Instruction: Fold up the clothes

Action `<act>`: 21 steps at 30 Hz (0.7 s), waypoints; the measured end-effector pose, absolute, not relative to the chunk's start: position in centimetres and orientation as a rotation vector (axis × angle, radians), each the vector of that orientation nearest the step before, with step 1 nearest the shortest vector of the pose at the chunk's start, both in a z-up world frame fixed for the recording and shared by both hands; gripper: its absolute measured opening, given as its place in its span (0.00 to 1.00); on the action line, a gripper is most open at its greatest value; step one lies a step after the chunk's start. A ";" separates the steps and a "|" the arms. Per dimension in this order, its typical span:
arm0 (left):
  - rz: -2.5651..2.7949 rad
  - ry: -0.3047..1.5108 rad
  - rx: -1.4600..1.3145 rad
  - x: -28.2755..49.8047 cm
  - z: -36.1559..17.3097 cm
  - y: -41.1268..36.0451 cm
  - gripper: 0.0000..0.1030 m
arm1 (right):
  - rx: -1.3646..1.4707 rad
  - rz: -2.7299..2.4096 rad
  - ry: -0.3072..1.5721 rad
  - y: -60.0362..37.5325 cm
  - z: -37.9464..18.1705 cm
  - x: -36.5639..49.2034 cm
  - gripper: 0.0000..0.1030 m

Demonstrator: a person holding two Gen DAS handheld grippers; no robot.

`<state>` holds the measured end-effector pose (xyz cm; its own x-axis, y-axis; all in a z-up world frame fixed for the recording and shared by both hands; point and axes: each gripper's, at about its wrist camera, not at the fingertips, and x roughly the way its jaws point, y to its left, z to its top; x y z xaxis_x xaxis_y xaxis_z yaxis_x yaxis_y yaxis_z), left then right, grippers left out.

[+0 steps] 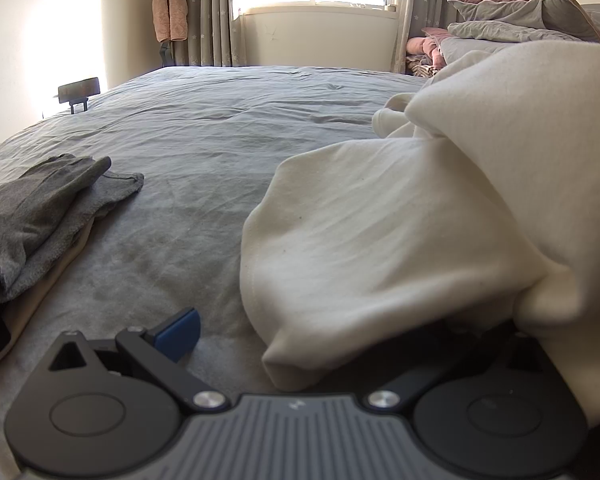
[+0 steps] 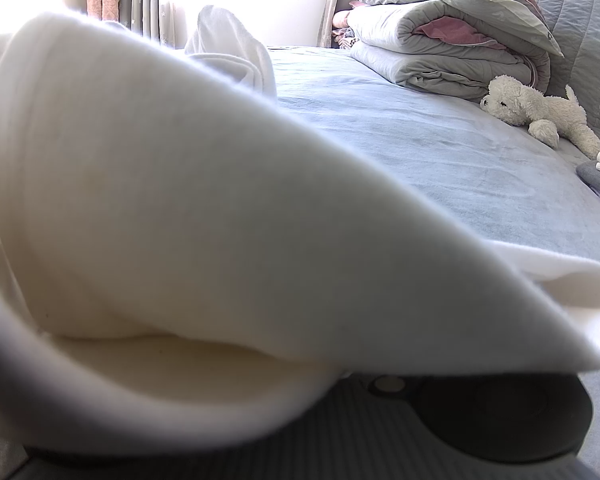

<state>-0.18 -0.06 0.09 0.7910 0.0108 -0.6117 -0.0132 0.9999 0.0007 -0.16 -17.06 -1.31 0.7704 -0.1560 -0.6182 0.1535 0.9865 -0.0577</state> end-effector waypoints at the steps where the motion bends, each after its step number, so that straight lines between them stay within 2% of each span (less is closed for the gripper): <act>1: 0.013 0.658 -0.004 -0.2 0.1 -0.1 1.00 | -0.004 -0.168 0.671 -17.0 -1.3 -0.1 1.00; 21: 0.029 0.660 -0.018 -0.1 0.2 -0.1 1.00 | 0.058 -0.194 0.673 -18.1 -1.0 0.7 1.00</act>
<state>-0.12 -0.08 0.19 0.7897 0.0209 -0.6132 -0.0324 0.9994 -0.0077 0.67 -18.09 -0.98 0.7645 -0.1598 -0.6245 0.1970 0.9804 -0.0097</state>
